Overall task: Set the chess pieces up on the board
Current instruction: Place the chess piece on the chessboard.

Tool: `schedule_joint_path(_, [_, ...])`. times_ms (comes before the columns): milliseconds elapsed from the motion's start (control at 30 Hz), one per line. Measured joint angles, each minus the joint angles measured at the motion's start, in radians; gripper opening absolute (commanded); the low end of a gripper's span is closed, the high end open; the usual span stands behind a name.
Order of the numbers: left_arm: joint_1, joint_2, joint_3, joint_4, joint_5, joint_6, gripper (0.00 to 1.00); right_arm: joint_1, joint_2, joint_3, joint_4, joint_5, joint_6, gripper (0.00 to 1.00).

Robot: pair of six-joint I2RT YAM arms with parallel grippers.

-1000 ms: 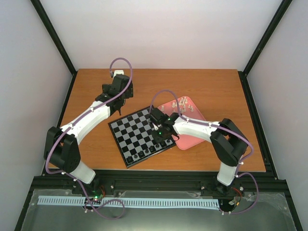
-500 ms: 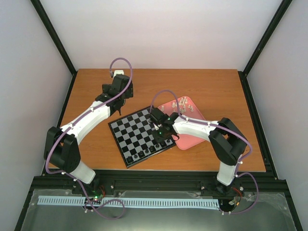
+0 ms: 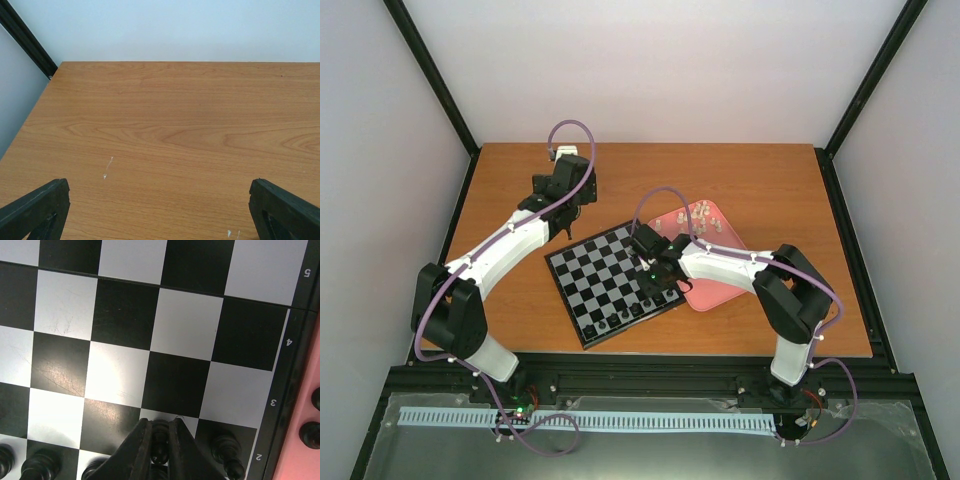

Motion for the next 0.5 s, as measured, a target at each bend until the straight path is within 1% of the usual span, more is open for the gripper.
schedule_joint_path(300, [0.000,0.000,0.000,0.000,0.000,0.000,1.00,0.000,0.000,-0.011,0.003,0.001,0.000,0.12])
schedule_joint_path(500, [0.000,0.000,0.000,0.000,0.000,0.000,1.00,0.000,0.000,-0.012,0.005,0.001,0.001,0.17])
